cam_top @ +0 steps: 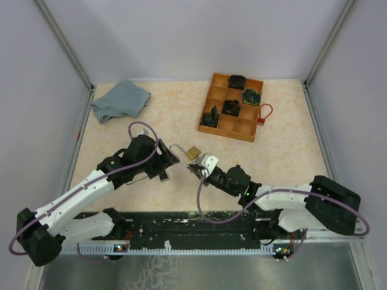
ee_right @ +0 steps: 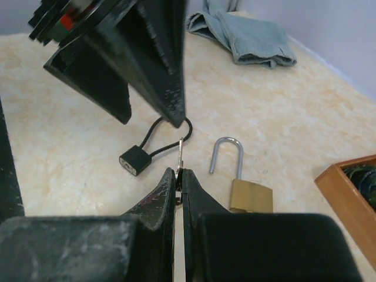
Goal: Unlock with the key
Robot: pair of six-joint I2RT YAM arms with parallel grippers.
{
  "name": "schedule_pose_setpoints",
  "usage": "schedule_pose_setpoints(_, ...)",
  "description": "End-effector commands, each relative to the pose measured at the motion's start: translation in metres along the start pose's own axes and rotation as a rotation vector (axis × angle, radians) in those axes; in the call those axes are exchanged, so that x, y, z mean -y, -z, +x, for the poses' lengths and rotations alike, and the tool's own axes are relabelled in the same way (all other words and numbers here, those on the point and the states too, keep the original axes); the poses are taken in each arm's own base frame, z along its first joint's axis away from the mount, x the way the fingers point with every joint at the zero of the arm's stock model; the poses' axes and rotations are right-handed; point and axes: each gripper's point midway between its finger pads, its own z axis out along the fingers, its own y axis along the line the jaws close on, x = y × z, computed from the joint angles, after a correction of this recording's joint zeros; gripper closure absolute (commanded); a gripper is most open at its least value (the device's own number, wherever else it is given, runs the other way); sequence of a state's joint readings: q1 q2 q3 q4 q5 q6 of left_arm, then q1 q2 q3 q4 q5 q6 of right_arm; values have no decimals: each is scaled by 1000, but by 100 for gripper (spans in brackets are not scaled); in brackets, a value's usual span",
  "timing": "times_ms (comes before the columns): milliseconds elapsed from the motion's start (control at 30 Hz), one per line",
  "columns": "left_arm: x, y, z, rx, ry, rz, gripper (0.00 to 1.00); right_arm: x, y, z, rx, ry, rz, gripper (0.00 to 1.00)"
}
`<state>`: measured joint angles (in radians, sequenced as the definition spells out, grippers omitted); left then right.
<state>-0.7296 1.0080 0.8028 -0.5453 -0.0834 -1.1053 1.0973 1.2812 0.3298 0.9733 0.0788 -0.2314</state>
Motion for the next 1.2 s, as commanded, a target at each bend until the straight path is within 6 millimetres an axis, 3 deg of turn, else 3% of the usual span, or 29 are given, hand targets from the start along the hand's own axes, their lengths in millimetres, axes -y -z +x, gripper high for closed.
schedule_pose_setpoints(0,-25,1,-6,36,-136,-95,19,-3,4,-14,-50,-289,-66,100)
schedule_pose_setpoints(167,-50,-4,-4,4,-198,-241,13,-4,15,-13,-83,-371,-80,100)
schedule_pose_setpoints(433,-90,-25,7,-139,-278,-566,12,-2,21,-3,-116,-398,-49,100)
schedule_pose_setpoints(700,-94,-60,9,-193,-333,-630,23,1,27,7,-136,-396,-24,100)
schedule_pose_setpoints(967,-110,-82,8,-223,-329,-667,34,0,27,13,-155,-377,-26,100)
schedule_pose_setpoints(1167,-119,-91,4,-225,-309,-676,37,-1,26,16,-175,-366,-34,100)
